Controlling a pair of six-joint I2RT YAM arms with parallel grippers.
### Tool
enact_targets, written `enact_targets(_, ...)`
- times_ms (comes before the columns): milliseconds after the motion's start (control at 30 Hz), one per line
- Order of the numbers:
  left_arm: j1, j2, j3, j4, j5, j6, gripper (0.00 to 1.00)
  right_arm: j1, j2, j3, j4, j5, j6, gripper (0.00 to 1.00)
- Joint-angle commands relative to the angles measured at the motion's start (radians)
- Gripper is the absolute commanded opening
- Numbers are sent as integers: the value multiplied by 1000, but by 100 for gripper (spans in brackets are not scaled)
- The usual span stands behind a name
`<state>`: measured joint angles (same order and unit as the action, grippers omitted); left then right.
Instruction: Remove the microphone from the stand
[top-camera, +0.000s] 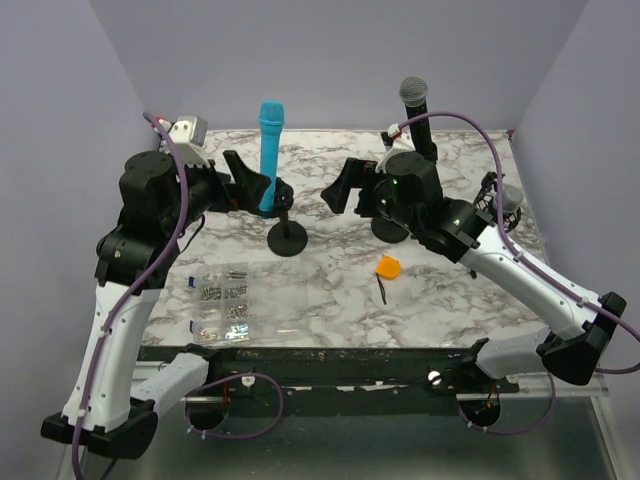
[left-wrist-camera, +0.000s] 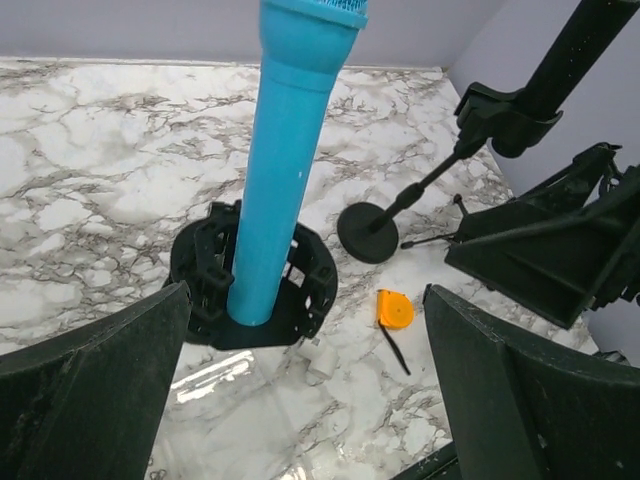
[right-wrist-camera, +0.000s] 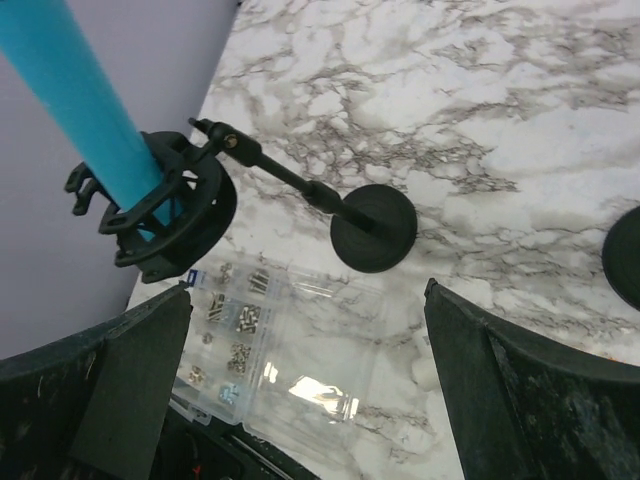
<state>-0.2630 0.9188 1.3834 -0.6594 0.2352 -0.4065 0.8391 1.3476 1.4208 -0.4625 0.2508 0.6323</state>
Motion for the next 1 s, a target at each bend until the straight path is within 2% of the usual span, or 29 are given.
enact_targets(0, 5, 137, 139, 4, 67, 7, 98, 8, -24, -17, 80, -140, -105, 100)
enact_targets(100, 2, 197, 168, 39, 60, 15, 98, 8, -41, -37, 82, -185, -109, 100)
enact_targets(267, -29, 251, 195, 46, -72, 82, 84, 9, -80, -79, 89, -241, -89, 100)
enact_targets(400, -56, 277, 194, 49, -100, 119, 73, 8, -104, -106, 94, -303, -72, 100)
enact_targets(567, -91, 313, 203, 50, -152, 139, 73, 8, -133, -126, 71, -327, -74, 100)
enact_targets(833, -114, 338, 163, 65, -217, 150, 61, 9, -263, -195, 69, -288, -98, 100)
enact_targets(967, -120, 333, 120, 100, -254, 162, 59, 8, -317, -217, 54, -260, -110, 100)
